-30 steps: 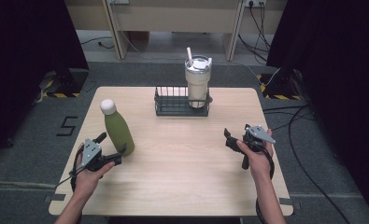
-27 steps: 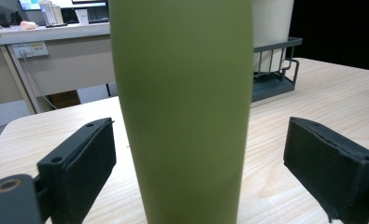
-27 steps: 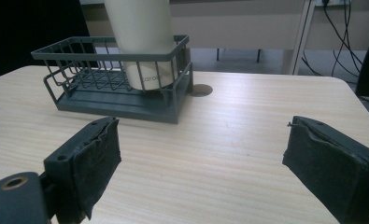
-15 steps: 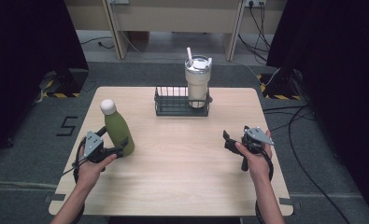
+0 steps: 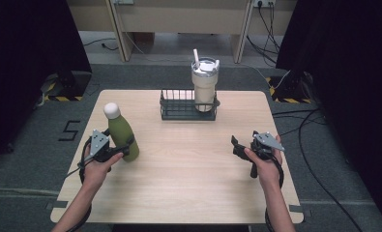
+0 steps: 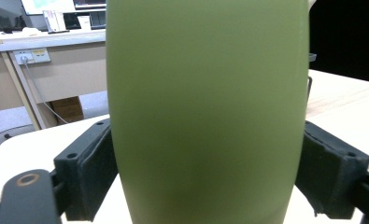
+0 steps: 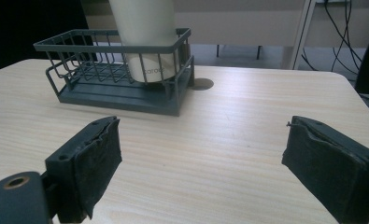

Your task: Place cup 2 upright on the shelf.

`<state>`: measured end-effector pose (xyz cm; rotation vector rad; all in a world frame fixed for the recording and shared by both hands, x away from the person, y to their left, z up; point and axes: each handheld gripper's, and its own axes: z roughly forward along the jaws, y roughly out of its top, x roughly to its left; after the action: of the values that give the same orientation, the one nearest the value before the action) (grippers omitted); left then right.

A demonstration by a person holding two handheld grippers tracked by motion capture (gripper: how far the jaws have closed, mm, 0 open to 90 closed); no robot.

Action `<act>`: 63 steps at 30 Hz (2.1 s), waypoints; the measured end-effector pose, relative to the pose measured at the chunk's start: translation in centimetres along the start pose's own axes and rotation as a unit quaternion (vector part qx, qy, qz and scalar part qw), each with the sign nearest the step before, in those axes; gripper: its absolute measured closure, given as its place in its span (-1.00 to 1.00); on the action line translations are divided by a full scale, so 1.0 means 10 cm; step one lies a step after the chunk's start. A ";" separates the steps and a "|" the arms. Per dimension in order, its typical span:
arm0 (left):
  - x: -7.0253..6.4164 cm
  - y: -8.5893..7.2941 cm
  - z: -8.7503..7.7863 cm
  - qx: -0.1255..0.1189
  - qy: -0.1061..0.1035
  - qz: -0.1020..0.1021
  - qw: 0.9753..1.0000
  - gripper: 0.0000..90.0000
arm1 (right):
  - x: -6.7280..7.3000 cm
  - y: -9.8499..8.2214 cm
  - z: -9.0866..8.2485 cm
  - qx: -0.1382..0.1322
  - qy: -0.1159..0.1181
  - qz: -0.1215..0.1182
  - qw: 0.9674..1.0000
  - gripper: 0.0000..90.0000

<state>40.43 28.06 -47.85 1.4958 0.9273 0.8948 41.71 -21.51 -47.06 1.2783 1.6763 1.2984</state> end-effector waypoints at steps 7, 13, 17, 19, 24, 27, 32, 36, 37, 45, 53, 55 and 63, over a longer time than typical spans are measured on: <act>0.00 0.00 0.00 0.000 0.003 -0.006 1.000 -0.56 | 0.02 0.01 0.00 0.000 0.002 0.004 1.000 -0.75; 0.00 0.01 0.00 -0.001 0.002 -0.006 1.000 -0.55 | 0.02 0.00 0.01 0.001 0.002 0.005 1.000 -0.74; 0.00 0.01 0.00 -0.001 0.002 -0.005 1.000 -0.55 | 0.02 0.00 0.01 0.002 0.002 0.008 1.000 -0.73; -0.01 0.01 0.01 0.000 0.001 -0.004 1.000 -0.55 | 0.02 0.00 0.01 0.002 0.001 0.006 1.000 -0.72; -0.03 0.03 0.02 -0.004 -0.005 -0.008 1.000 -0.55 | 0.02 0.01 0.01 0.003 0.000 0.010 1.000 -0.71; -0.04 0.06 0.04 -0.007 -0.009 -0.004 1.000 -0.55 | 0.01 0.03 0.00 0.001 0.002 0.012 1.000 -0.71; -0.07 0.16 0.06 -0.018 -0.014 -0.002 1.000 -0.55 | -0.01 0.04 -0.02 -0.003 -0.004 0.010 1.000 -0.69; -0.11 0.22 0.09 -0.026 -0.020 -0.004 0.999 -0.55 | -0.01 0.04 -0.02 -0.003 -0.005 0.008 1.000 -0.69; -0.11 0.23 0.09 -0.028 -0.021 -0.005 0.999 -0.55 | -0.01 0.04 -0.02 -0.002 -0.005 0.009 1.000 -0.69; -0.15 0.38 0.20 -0.039 -0.027 -0.008 0.999 -0.55 | 0.00 0.03 -0.01 0.001 -0.003 0.010 1.000 -0.68; -0.18 0.50 0.30 -0.046 -0.031 -0.005 0.998 -0.55 | -0.02 0.03 -0.01 0.004 -0.004 0.011 1.000 -0.68; -0.20 0.52 0.34 -0.045 -0.034 -0.001 0.998 -0.55 | -0.03 0.03 -0.02 0.003 -0.004 0.011 1.000 -0.68; -0.27 0.63 0.49 -0.053 -0.044 0.001 0.998 -0.55 | -0.07 0.05 -0.04 0.001 -0.008 0.015 1.000 -0.68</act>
<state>44.29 23.08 -42.23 1.4328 0.8023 0.8603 41.68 -22.25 -46.50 1.3165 1.6533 1.3026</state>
